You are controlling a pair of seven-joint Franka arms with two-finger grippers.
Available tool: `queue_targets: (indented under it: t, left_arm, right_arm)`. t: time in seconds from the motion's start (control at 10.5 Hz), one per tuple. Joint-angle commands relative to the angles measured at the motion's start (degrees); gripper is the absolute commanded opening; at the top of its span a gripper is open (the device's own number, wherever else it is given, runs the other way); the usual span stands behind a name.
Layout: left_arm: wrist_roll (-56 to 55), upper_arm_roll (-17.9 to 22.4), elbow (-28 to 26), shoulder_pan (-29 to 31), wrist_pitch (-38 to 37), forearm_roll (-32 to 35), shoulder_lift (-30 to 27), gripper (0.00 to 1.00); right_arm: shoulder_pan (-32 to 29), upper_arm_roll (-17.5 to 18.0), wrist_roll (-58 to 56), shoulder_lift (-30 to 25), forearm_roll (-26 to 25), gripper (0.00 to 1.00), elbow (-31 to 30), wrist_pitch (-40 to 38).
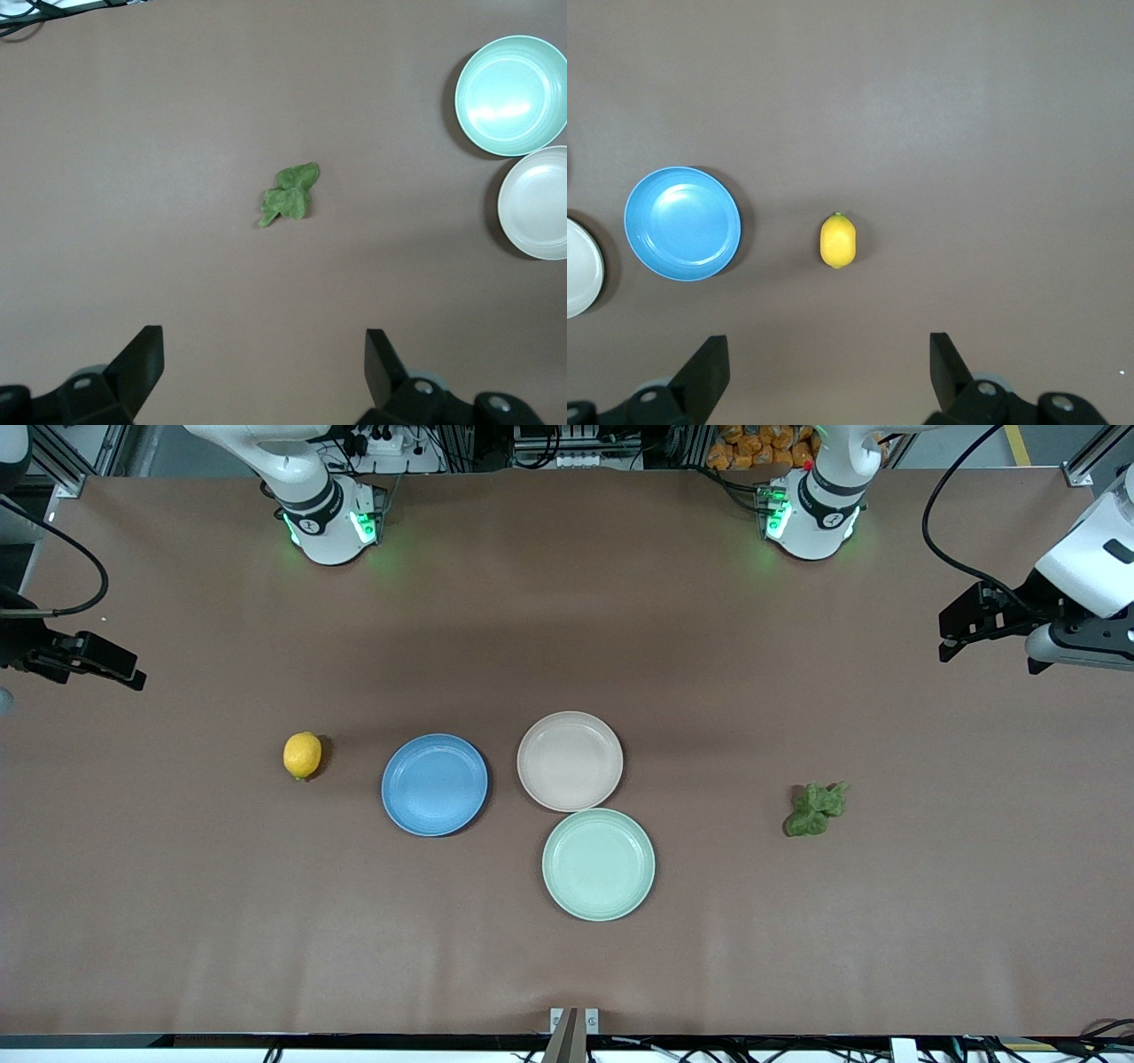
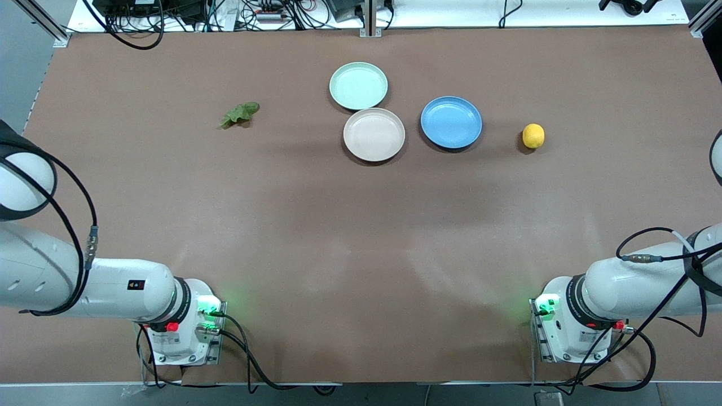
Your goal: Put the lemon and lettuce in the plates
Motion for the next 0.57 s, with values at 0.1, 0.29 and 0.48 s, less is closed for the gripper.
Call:
queue_targets:
  t: [0.1, 0.29, 0.48]
  left_arm:
    - [0.23, 0.06, 0.04, 0.28, 0.19, -0.41, -0.45, 1.0]
    - [-0.31, -0.03, -0.05, 0.27, 0.11, -0.32, -0.62, 1.0]
    - [0.91, 0.06, -0.31, 2.45, -1.12, -0.58, -1.58, 1.0]
  right_arm:
    - [1.26, -0.15, 0.13, -0.12, 0.49, 1.0, 0.28, 1.7]
    - [1.17, -0.15, 0.13, 0.06, 0.4, 1.0, 0.28, 1.96]
    - [1.52, -0.15, 0.22, 0.32, 0.48, 1.0, 0.19, 2.31]
